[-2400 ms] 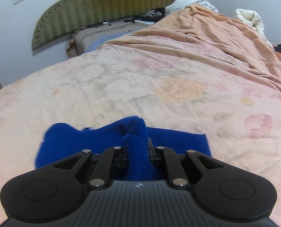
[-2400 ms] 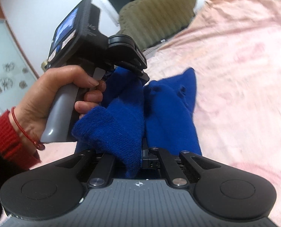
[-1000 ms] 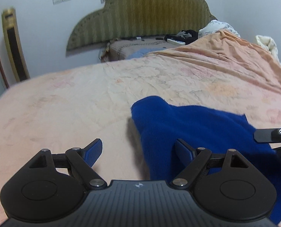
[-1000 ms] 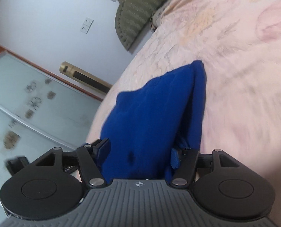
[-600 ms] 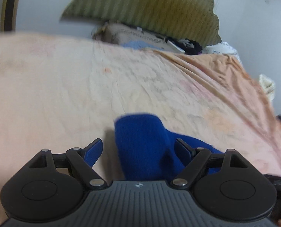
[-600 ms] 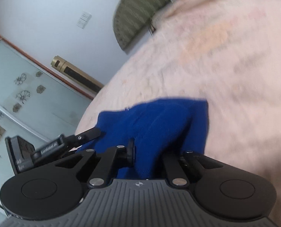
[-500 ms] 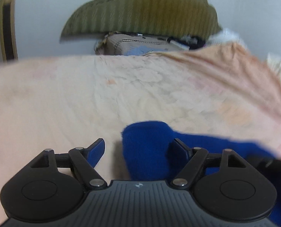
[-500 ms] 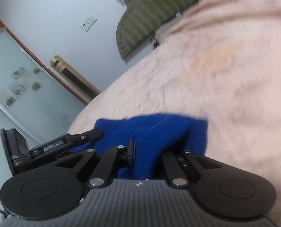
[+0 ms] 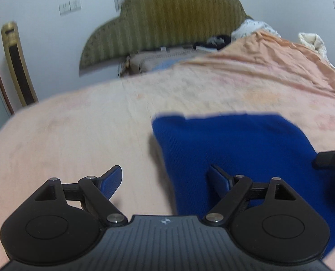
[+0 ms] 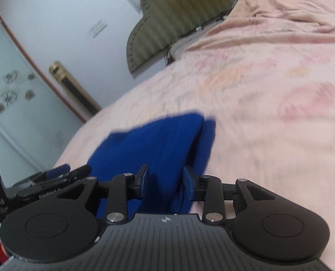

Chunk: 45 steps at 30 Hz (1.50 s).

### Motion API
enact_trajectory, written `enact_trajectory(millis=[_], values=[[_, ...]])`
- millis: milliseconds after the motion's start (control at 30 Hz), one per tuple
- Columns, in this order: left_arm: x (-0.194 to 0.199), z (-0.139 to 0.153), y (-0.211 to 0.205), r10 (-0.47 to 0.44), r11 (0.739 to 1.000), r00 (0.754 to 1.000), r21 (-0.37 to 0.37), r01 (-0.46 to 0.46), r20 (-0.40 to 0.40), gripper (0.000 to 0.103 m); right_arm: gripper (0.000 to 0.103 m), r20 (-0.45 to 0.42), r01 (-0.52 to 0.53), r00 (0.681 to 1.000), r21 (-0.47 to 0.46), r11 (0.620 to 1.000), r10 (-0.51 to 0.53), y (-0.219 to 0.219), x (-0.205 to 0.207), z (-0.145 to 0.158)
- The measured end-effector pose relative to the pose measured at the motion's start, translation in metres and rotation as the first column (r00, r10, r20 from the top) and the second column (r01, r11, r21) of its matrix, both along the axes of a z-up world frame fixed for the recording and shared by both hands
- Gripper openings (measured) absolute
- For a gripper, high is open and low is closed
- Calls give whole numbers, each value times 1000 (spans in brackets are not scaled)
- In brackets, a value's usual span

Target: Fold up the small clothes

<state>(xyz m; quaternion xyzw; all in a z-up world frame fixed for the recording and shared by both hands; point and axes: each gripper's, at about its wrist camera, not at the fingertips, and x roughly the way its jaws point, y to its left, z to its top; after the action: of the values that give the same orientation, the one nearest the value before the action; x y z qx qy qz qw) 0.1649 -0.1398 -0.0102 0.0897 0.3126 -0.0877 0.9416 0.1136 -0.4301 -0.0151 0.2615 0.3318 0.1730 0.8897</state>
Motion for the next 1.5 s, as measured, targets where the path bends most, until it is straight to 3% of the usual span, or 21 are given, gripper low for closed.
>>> enact_trajectory(millis=[133, 233, 333, 467, 767, 1200, 1267, 1300, 1333, 1367, 1400, 1500], values=[[-2, -13, 6, 23, 1000, 999, -17, -23, -27, 84, 37, -77, -38, 996, -37, 999, 35, 11, -19, -16], [-7, -1, 15, 39, 996, 997, -76, -43, -60, 84, 38, -84, 8, 996, -22, 1000, -10, 9, -28, -16], [-22, 2, 19, 40, 996, 997, -72, -44, -59, 84, 38, -45, 16, 999, -34, 999, -18, 13, -43, -7], [-35, -5, 22, 37, 994, 995, -98, -47, -95, 84, 45, -61, 10, 998, -24, 1000, -11, 17, -57, -13], [-45, -22, 24, 24, 987, 983, -154, -52, -180, 90, 55, -69, 5, 998, 28, 1000, -3, 30, -59, -22], [-54, -27, 25, -38, 970, 976, -243, -16, -216, 92, 54, -57, -8, 998, 145, 989, 16, 36, -45, -32], [-55, -26, 22, -82, 957, 973, -289, 17, -215, 81, 45, -54, -15, 998, 155, 988, 24, 43, -40, -33], [-55, -25, 21, -109, 949, 971, -313, 38, -211, 49, 41, -57, -16, 998, 164, 986, 26, 46, -37, -34], [-55, -25, 19, -121, 946, 969, -320, 48, -213, 37, 31, -70, -8, 997, 173, 985, 20, 50, -34, -36], [-55, -24, 20, -112, 946, 971, -321, 39, -212, 32, 25, -82, 7, 997, 176, 984, 8, 52, -31, -38], [-54, -23, 23, -109, 944, 971, -329, 34, -211, 21, 24, -96, 21, 995, 188, 982, -3, 53, -28, -40], [-52, -21, 41, -106, 920, 968, -391, 9, -226, 13, 22, -114, 51, 993, 209, 976, -28, 56, -28, -40]])
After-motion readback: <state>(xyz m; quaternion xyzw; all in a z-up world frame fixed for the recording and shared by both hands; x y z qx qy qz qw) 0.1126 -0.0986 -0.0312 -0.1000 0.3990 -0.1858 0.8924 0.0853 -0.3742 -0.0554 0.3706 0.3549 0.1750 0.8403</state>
